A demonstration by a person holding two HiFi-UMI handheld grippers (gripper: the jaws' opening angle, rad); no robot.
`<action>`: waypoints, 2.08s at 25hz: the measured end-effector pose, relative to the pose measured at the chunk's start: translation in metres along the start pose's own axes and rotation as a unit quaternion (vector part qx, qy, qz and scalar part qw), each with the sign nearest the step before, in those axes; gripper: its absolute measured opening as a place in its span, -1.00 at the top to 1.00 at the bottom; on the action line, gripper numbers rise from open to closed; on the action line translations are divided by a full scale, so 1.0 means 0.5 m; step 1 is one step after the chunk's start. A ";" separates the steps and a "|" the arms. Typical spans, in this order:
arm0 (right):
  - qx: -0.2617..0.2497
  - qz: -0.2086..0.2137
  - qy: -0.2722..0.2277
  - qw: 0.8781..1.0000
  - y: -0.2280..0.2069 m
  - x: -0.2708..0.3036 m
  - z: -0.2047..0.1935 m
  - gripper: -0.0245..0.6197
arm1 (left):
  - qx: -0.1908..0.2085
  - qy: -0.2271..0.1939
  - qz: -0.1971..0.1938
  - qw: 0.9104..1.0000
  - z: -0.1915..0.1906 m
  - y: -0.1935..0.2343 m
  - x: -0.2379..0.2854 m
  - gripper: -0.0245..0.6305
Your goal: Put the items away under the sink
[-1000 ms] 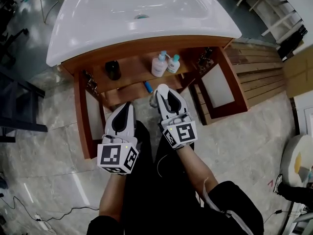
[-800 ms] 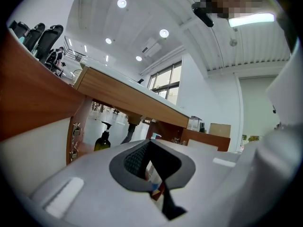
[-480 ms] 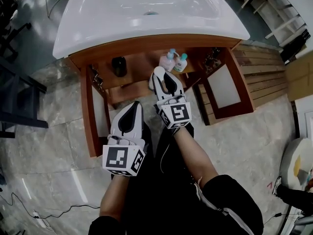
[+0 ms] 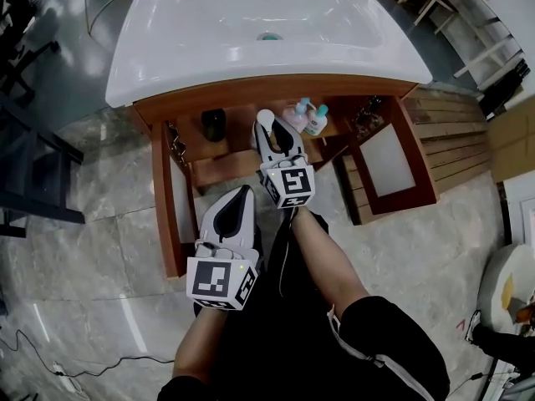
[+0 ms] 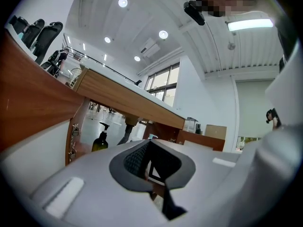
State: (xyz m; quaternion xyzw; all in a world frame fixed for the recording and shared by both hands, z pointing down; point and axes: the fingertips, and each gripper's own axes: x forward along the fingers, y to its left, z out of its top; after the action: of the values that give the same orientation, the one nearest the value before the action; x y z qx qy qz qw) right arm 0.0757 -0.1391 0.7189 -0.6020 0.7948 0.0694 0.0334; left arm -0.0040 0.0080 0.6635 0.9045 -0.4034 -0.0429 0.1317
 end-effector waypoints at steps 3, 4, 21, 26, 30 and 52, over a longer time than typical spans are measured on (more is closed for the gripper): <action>0.003 -0.003 0.009 1.000 0.000 0.017 -0.017 0.59 | -0.002 0.003 -0.002 1.000 -0.004 -0.002 0.001 0.91; 0.002 -0.004 0.008 1.000 -0.001 0.022 -0.018 0.59 | -0.003 0.005 -0.003 1.000 -0.004 -0.002 0.001 0.91; -0.001 -0.028 0.005 1.000 -0.017 0.044 -0.020 0.59 | -0.007 0.000 0.002 1.000 -0.001 0.008 -0.009 0.91; 0.003 -0.026 0.008 1.000 -0.015 0.042 -0.024 0.48 | -0.008 -0.001 0.001 1.000 -0.002 0.004 -0.010 0.91; 0.006 -0.028 0.007 1.000 -0.015 0.033 -0.022 0.44 | -0.008 -0.002 0.001 1.000 -0.002 -0.001 -0.015 0.91; 0.084 -0.038 0.046 0.995 -0.045 -0.109 -0.024 0.87 | -0.003 -0.006 0.005 1.000 -0.004 -0.040 0.020 0.91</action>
State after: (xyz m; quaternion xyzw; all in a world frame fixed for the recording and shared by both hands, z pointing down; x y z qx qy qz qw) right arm 0.1127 -0.0949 0.7369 -0.6290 0.7754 -0.0267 0.0494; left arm 0.0175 0.0139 0.6601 0.9020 -0.4082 -0.0485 0.1321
